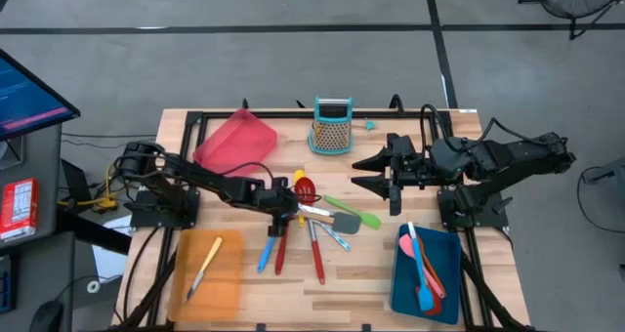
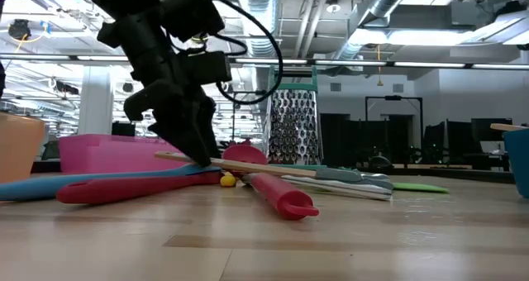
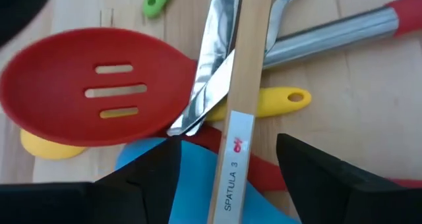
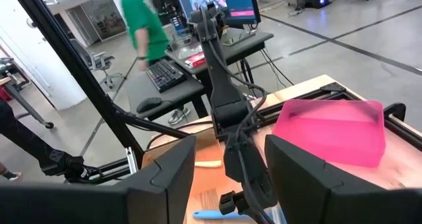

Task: Pick & Place Kitchen Items
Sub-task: Put the gray spatula into the blue bin

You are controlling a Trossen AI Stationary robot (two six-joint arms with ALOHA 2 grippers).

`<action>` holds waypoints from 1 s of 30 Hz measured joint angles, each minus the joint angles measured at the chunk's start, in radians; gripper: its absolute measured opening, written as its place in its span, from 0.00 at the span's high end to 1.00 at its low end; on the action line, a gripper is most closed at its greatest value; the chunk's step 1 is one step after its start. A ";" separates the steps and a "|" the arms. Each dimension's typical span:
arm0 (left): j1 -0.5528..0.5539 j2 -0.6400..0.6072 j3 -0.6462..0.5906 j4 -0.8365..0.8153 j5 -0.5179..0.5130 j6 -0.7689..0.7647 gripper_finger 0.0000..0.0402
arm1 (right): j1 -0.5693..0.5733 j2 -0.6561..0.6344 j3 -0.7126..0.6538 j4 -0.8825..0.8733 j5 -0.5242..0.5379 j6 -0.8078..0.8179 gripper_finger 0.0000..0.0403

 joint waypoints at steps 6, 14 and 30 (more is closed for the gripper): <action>-0.007 0.003 -0.001 -0.003 -0.020 0.002 0.51 | 0.000 0.000 0.000 0.000 0.000 0.000 0.55; -0.007 0.002 -0.001 -0.013 -0.027 0.001 0.68 | 0.000 0.000 0.000 0.000 -0.001 0.000 0.55; -0.007 -0.002 0.000 -0.025 -0.015 -0.006 0.95 | 0.000 0.000 0.000 0.000 -0.002 0.000 0.55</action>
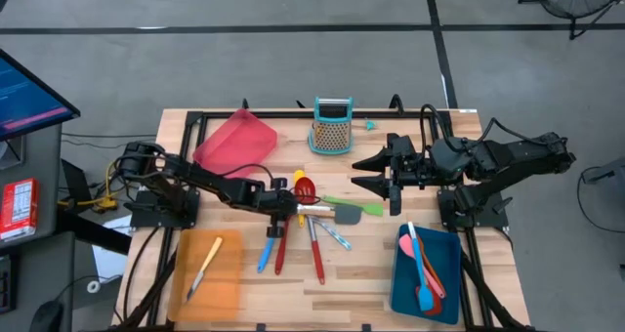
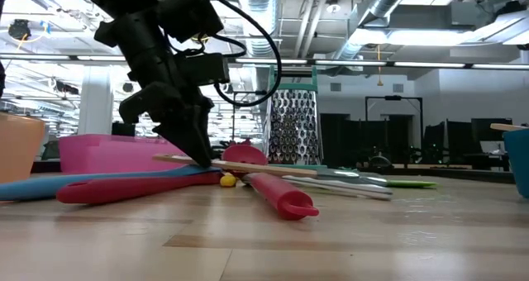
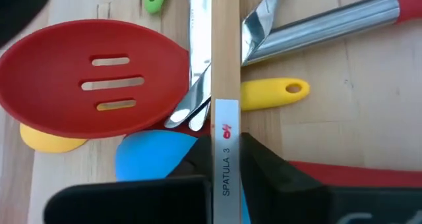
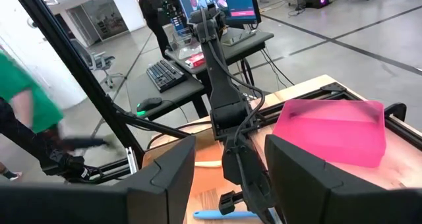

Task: Pick & Place Kitchen Items
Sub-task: Put the gray spatula into the blue bin

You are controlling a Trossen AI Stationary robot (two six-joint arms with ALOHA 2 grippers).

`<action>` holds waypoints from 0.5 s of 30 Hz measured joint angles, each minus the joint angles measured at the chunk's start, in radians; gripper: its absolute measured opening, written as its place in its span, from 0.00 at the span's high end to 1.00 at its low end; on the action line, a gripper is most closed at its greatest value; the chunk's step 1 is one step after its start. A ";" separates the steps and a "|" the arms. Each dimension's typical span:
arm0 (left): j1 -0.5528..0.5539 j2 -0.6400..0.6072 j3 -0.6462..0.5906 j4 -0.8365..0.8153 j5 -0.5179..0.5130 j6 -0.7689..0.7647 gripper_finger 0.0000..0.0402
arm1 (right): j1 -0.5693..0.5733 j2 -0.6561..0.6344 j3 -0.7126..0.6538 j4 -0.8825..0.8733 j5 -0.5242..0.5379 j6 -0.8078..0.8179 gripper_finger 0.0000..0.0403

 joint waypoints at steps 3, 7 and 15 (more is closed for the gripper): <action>0.000 -0.026 -0.001 -0.013 0.019 -0.010 0.95 | 0.000 0.000 0.000 0.000 0.000 0.000 0.55; 0.001 -0.103 -0.001 -0.018 0.021 -0.037 0.95 | 0.000 0.000 0.000 0.001 -0.001 0.000 0.55; 0.004 -0.328 -0.001 -0.025 0.019 -0.134 0.95 | 0.000 -0.041 0.001 0.033 -0.002 -0.008 0.55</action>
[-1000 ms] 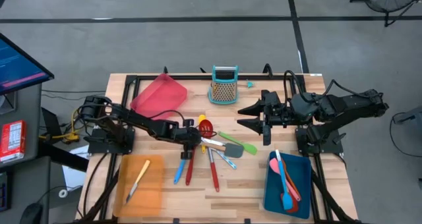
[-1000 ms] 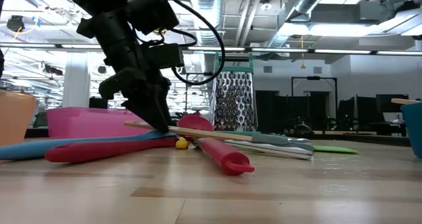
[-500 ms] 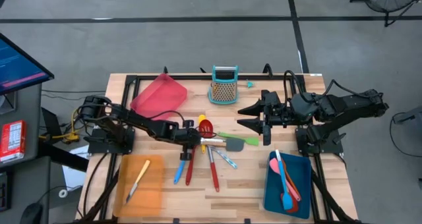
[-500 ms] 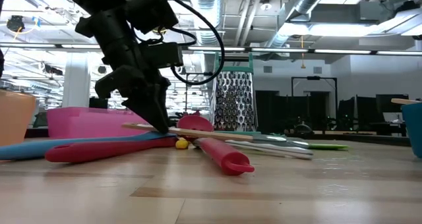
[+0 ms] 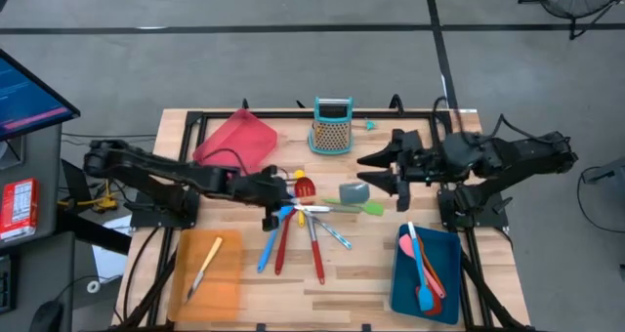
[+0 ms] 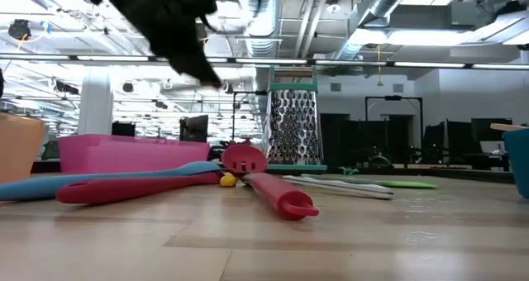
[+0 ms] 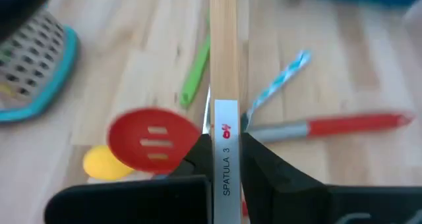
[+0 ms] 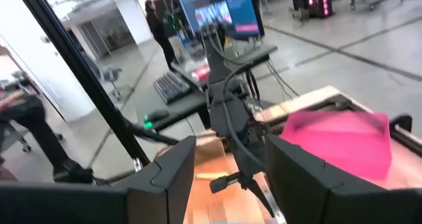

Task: Pick & Place Kitchen Items
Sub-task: Put the gray spatula into the blue bin

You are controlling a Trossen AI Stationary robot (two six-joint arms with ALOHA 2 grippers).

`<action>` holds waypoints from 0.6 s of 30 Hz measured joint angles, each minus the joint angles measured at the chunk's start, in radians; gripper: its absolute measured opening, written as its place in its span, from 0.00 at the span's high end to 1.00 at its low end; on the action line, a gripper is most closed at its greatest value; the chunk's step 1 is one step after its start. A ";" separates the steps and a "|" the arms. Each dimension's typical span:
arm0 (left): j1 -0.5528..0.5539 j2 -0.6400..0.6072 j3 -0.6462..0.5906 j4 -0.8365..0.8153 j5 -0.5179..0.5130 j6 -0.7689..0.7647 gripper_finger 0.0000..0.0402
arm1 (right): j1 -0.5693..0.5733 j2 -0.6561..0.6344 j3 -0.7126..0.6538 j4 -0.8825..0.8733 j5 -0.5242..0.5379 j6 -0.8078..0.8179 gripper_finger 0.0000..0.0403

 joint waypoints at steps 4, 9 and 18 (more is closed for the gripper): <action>0.007 -0.135 0.000 -0.001 -0.017 -0.055 0.95 | 0.001 -0.052 0.000 0.024 0.000 -0.025 0.55; 0.027 -0.293 0.000 0.002 -0.021 -0.162 0.95 | 0.001 -0.121 0.000 0.058 0.000 -0.055 0.55; 0.026 -0.530 0.000 0.098 0.008 -0.305 0.95 | 0.001 -0.154 0.000 0.054 0.003 -0.128 0.55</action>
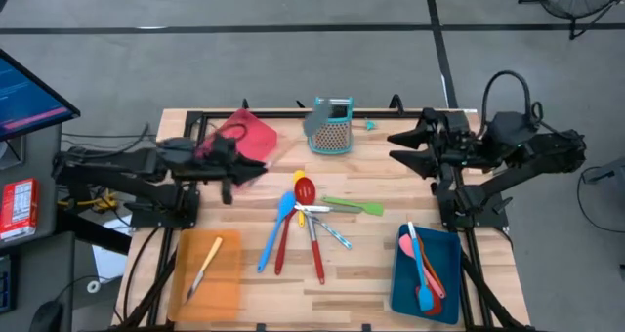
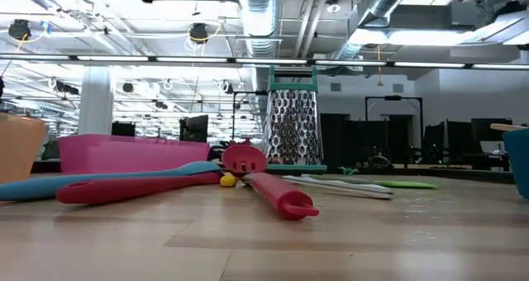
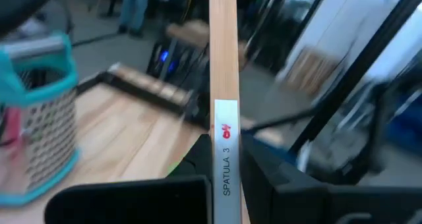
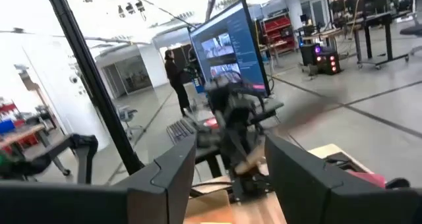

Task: Pick & Place Kitchen Items
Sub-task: Put the gray spatula into the blue bin

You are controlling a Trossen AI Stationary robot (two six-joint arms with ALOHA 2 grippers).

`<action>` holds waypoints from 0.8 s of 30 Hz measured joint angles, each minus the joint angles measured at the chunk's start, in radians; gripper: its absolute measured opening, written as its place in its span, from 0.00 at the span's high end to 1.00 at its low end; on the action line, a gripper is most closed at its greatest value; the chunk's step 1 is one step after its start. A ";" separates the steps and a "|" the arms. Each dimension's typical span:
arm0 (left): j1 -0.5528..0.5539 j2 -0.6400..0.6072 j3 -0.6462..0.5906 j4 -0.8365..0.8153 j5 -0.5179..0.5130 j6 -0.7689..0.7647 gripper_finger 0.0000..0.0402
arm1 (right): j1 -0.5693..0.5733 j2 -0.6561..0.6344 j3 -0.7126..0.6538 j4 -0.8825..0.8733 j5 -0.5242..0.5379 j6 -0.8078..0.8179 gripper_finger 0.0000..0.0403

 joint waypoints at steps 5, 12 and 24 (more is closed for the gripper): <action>-0.001 -0.070 0.000 0.137 0.075 -0.020 0.95 | -0.018 0.052 0.000 0.007 0.009 -0.006 0.55; -0.001 -0.082 0.000 0.367 0.228 -0.019 0.95 | -0.069 0.203 0.000 0.130 0.035 -0.007 0.55; -0.001 -0.005 0.002 0.452 0.244 0.038 0.95 | -0.188 0.528 0.116 0.600 0.016 -0.161 0.33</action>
